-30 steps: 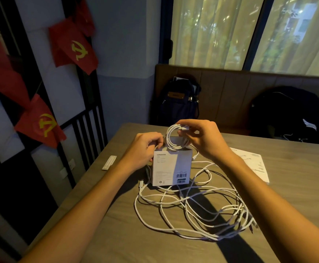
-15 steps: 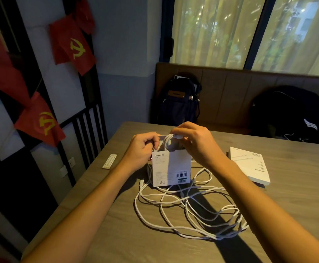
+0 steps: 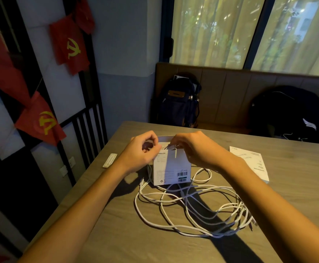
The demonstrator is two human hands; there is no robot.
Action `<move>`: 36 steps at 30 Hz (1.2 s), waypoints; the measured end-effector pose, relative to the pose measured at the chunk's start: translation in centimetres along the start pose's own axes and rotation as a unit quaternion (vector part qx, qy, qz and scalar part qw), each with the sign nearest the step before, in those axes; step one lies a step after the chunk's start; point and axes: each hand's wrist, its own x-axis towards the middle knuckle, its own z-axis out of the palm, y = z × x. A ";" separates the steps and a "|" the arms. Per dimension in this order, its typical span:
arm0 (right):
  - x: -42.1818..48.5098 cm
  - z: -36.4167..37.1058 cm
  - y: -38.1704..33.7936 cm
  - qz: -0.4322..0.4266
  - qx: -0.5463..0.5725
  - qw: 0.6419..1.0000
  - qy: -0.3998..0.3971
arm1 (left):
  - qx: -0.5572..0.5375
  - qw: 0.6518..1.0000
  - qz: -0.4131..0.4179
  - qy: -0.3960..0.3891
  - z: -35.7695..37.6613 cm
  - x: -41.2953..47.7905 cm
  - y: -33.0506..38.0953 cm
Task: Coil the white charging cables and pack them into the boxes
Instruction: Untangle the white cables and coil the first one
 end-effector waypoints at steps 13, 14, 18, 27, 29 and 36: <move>2.5 0.0 -0.5 0.035 -0.034 0.998 -0.032 | -0.063 0.997 -0.054 0.002 0.2 -0.5 -0.1; 2.7 0.1 -0.7 0.038 -0.041 0.998 -0.042 | -0.059 0.997 -0.055 0.003 0.2 -0.5 -0.1; 3.0 0.3 -1.7 0.067 -0.064 0.990 -0.104 | -0.057 0.997 -0.057 -0.001 0.0 -0.7 -0.1; 2.4 0.8 -1.4 0.091 -0.073 0.986 -0.121 | -0.075 0.994 -0.074 -0.003 0.0 -0.4 -0.7; 2.2 1.1 -0.9 0.074 -0.019 0.994 -0.079 | -0.076 0.994 -0.078 0.009 -0.1 -0.1 -1.0; 0.9 -0.2 0.9 0.065 0.171 0.973 0.138 | -0.111 0.969 -0.123 0.182 -1.4 3.0 -2.6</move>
